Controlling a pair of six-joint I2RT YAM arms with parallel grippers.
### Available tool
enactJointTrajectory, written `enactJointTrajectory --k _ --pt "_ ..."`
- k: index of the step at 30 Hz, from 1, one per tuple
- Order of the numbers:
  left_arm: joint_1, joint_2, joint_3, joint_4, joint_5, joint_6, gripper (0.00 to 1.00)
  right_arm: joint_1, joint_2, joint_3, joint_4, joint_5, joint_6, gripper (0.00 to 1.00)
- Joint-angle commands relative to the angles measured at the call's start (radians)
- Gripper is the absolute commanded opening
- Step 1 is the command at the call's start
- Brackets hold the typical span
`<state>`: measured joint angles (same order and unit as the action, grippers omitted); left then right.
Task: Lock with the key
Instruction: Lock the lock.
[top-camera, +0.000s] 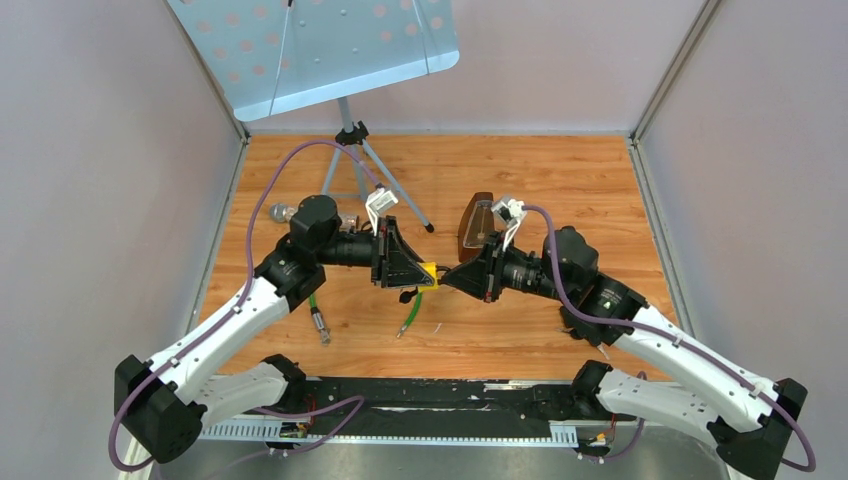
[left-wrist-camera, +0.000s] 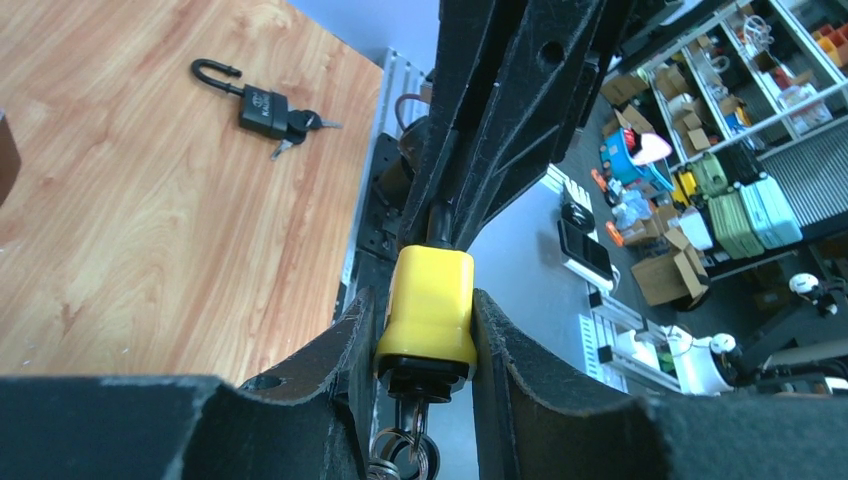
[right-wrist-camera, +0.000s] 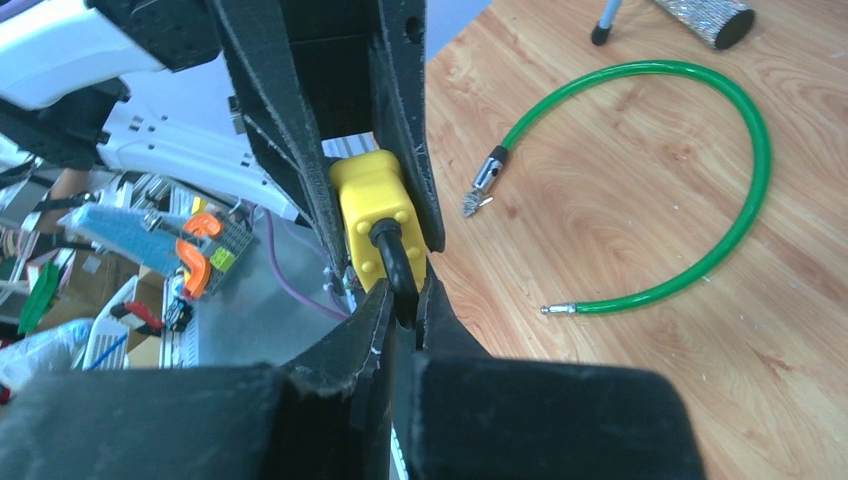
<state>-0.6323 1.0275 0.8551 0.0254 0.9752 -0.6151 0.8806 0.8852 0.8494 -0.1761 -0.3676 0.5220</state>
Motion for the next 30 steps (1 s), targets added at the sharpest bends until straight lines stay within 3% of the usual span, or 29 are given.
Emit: enactJointTrajectory --k 1,8,12,14,19,24,26,30 --pt "-0.082 -0.011 0.029 0.139 -0.097 -0.031 0.00 0.060 -0.021 -0.006 0.098 0.172 0.080 0.04" --pt "-0.083 -0.086 0.012 0.167 -0.276 -0.153 0.00 0.058 -0.169 -0.066 0.100 0.339 0.278 0.38" --pt "-0.083 -0.106 -0.001 0.218 -0.344 -0.252 0.00 0.059 -0.200 -0.134 0.246 0.366 0.388 0.61" --pt "-0.083 -0.104 -0.010 0.247 -0.364 -0.314 0.00 0.058 -0.194 -0.146 0.296 0.366 0.407 0.67" --pt "-0.082 -0.093 -0.063 0.372 -0.381 -0.501 0.00 0.060 -0.124 -0.098 0.365 0.363 0.398 0.70" --pt "-0.083 -0.109 -0.088 0.407 -0.425 -0.554 0.00 0.060 -0.086 -0.096 0.455 0.366 0.407 0.69" --pt "-0.083 -0.117 -0.093 0.412 -0.440 -0.571 0.00 0.060 -0.073 -0.095 0.467 0.405 0.421 0.64" --pt "-0.083 -0.122 -0.096 0.408 -0.456 -0.612 0.00 0.060 -0.050 -0.098 0.495 0.444 0.429 0.43"
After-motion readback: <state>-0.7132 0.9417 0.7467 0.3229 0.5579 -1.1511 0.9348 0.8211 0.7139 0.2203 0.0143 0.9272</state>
